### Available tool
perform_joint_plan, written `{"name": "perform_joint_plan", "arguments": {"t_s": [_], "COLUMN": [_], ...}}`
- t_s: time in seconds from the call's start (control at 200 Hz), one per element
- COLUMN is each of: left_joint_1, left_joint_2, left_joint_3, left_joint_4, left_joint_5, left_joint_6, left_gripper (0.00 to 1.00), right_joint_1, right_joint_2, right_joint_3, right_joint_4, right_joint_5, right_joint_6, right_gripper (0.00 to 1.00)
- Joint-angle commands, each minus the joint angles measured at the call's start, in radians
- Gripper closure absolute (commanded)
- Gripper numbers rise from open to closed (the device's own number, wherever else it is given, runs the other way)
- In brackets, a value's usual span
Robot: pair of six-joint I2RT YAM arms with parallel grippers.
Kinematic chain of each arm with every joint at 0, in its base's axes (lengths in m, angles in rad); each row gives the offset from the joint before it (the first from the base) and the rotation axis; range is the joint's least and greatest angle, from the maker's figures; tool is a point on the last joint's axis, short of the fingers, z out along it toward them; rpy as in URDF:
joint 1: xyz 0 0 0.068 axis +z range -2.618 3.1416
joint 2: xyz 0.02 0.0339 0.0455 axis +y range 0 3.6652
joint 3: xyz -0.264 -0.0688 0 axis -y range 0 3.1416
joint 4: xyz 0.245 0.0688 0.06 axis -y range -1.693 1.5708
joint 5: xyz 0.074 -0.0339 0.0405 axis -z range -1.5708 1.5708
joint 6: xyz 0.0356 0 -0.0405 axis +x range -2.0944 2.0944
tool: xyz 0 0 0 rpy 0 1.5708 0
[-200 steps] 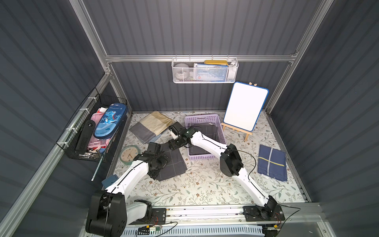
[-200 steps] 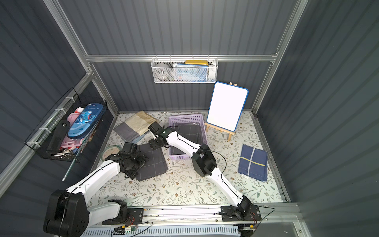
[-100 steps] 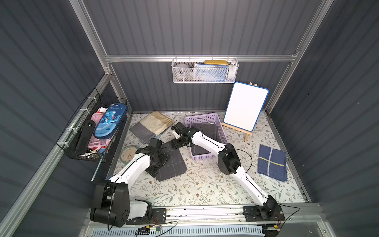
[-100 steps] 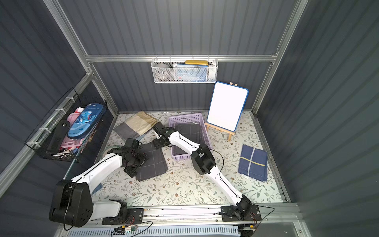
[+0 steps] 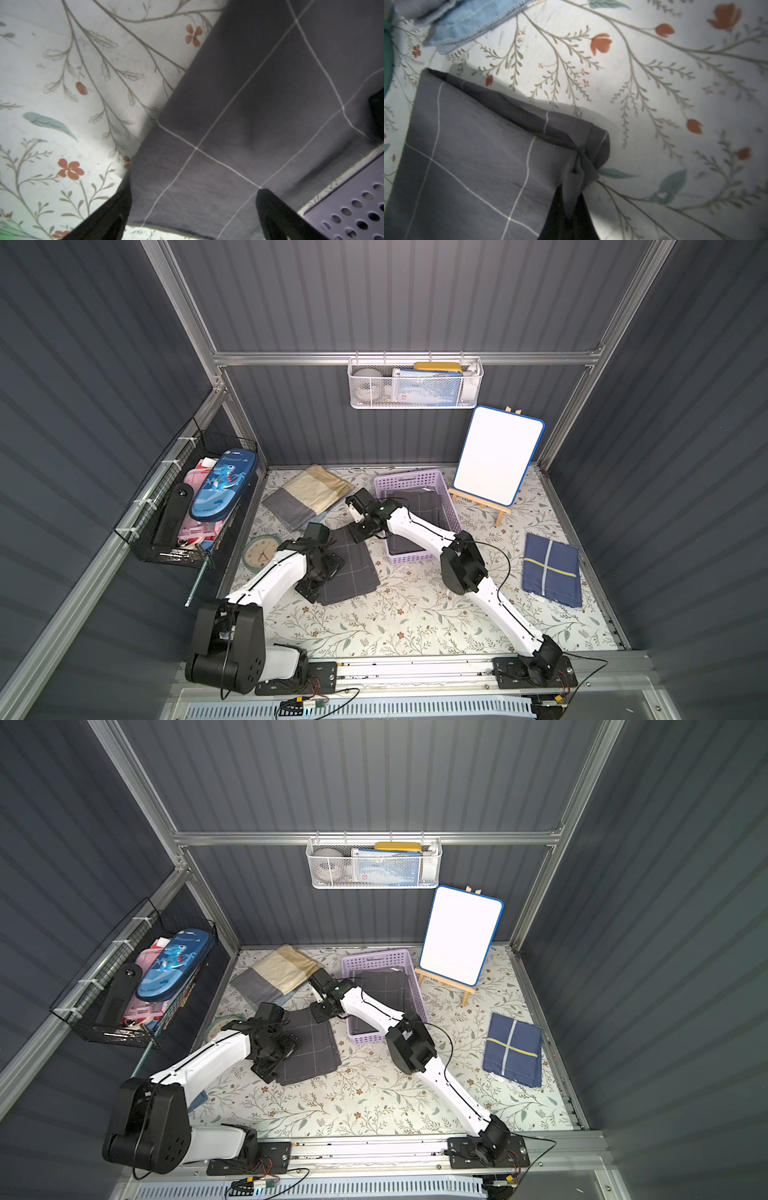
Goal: Put the folded pillowcase in the basket
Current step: Pick up the pillowcase from the center of the board.
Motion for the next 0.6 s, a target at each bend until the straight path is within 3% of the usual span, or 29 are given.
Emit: {"name": "perform_joint_plan", "arguments": {"t_s": [0.0,0.15,0.375,0.495,0.595], "left_joint_1": [0.003,0.003,0.001,-0.027,-0.068], "left_joint_2": [0.0,0.001,0.119,0.053,-0.042], "left_joint_3": [0.033,0.033,0.006,-0.044,-0.071], "left_joint_4": [-0.041,-0.031,0.011,0.047,0.061], "left_joint_5": [-0.027,-0.018,0.013,0.041,0.062], "left_joint_6": [0.008,0.005,0.06,0.056,0.034], "left_gripper": [0.0,0.01,0.01,0.01,0.12], "right_joint_1": [-0.008,-0.009,-0.026,-0.031,-0.031], "right_joint_2": [-0.085,-0.096,-0.068,-0.072,-0.069], "right_joint_3": [-0.11,-0.097,-0.045,-0.045,-0.045], "right_joint_4": [-0.067,-0.097,-0.122,-0.122,-0.122], "right_joint_5": [0.161,0.196,0.189,0.186,0.186], "right_joint_6": [-0.041,-0.105,-0.116,-0.111,-0.108], "right_gripper": [1.0,1.0,1.0,1.0,1.0]}}
